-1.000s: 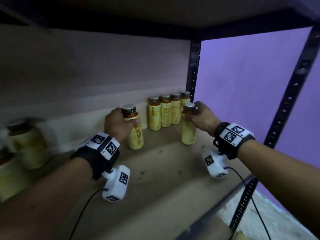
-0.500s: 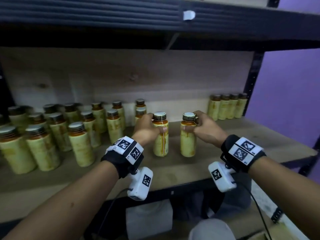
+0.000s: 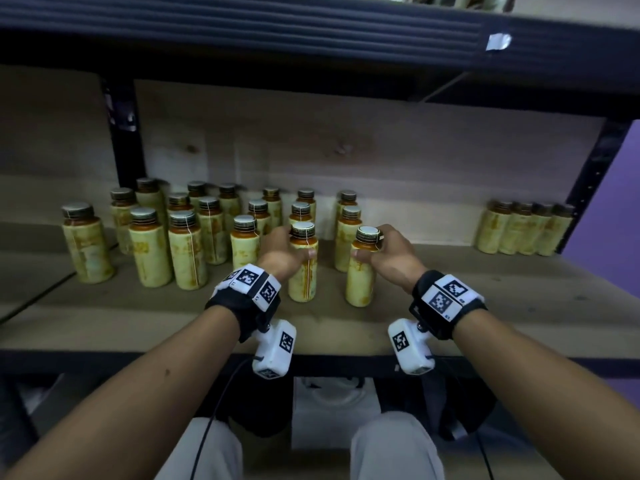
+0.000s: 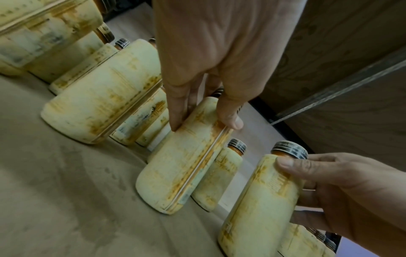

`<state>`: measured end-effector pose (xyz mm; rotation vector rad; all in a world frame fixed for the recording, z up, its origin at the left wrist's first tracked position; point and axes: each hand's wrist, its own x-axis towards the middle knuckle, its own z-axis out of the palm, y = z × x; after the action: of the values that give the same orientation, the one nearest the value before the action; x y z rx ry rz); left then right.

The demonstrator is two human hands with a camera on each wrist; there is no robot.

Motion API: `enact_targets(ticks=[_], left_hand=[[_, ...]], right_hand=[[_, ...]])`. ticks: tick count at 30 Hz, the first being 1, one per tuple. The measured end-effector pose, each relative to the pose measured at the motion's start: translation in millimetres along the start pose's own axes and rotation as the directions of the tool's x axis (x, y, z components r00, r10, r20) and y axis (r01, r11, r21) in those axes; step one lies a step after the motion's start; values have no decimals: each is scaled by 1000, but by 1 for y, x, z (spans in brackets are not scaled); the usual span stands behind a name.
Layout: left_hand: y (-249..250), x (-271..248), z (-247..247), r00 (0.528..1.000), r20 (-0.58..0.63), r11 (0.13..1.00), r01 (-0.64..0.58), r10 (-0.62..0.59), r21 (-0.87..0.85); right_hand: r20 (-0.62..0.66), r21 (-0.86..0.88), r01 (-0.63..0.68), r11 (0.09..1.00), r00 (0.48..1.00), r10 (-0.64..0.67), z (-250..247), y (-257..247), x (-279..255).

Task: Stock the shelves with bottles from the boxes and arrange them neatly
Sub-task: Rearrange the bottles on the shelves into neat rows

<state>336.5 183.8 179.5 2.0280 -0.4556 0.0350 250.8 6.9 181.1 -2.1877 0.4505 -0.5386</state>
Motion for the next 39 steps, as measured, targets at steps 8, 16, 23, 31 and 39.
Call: enact_targets(ticks=[8,16,23,31,39], left_hand=[[-10,11,5,1000,-29,999,-3,5,53],[-17,19,12,1000,-8,993,-1,2,119],[-18,20,10,1000,23,990,-3,0,138],[-12,15,11,1000,17,973,13,-18,231],[-8,9,11,1000,-1,972,31,-31,234]], right_hand=[[-2,-27,28,999,1000,-28,19,7,11],[-5,5,44,999,999,-44,31,17,20],[-25,-3,42,999,999,-42,37,13,20],[-7,-23,57,998,998,-57,33,10,19],[1,-10,41,999,999,-41,31,8,16]])
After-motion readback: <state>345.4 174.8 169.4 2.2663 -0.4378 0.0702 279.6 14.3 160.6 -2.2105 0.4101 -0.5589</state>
